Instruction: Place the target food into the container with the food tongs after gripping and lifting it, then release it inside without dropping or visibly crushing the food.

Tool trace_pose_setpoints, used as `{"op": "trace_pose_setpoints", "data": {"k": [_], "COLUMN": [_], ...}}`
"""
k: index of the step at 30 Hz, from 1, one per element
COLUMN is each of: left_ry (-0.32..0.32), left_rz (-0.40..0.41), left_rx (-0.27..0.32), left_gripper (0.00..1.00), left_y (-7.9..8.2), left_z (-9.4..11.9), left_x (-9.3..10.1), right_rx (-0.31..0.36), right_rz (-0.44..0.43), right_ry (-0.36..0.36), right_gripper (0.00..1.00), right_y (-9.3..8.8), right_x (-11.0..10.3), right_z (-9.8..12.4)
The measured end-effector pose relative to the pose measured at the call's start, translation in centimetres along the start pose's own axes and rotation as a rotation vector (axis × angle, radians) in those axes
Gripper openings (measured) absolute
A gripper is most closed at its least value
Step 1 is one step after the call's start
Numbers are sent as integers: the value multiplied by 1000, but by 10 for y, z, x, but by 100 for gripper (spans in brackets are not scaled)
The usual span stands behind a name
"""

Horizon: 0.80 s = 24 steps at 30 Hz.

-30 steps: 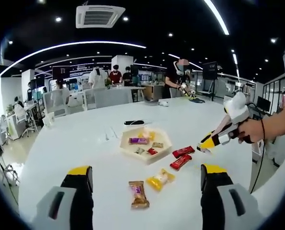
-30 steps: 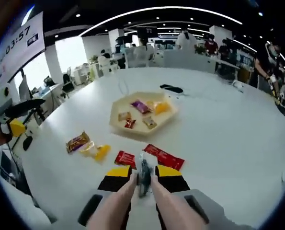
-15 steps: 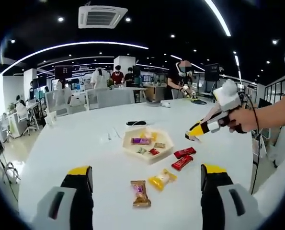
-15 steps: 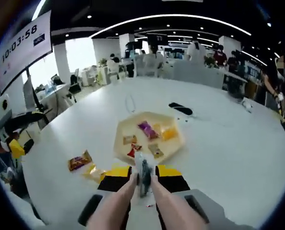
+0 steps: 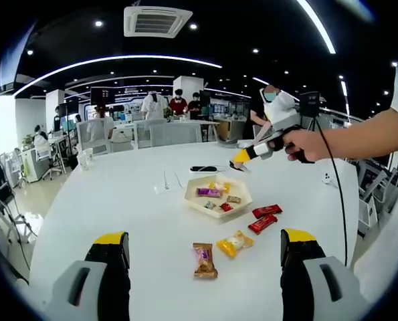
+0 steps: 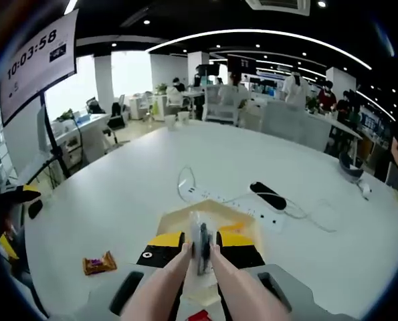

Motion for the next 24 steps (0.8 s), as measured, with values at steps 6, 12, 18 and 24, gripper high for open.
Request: {"op": "trace_pose_setpoints", "data": {"k": [6,12,18,24], "left_ry": [6,-3,-15,-16], "left_rz": [9,3,-5,-4], "left_rx": [1,2,2,9], "left_gripper": [93,92,92,92], "left_y": [0,1,1,0], "left_z": [3,2,2,2], "left_x": [-1,4,10,10], "right_rx": [-53,-26,-21,-18], "right_rz": [23,8,18,20], "right_ry": [22,38,45,48], "right_gripper": [24,25,26,26], "right_y": [-10,-7,-6,-8], "right_x": [-1,0,-3,-6], "right_z": [-7,0,5,15]}}
Point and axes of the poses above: the point that each gripper's makers call its tool centre point, and the gripper's own axes: z roughly backward along the fingers, x roughly to its right, y roughly out of its top, the point moved 1 cm from there along z, roughly backward along the fingers, and after that the axes turned 2 degrees about -x, right-handed, at the moved point
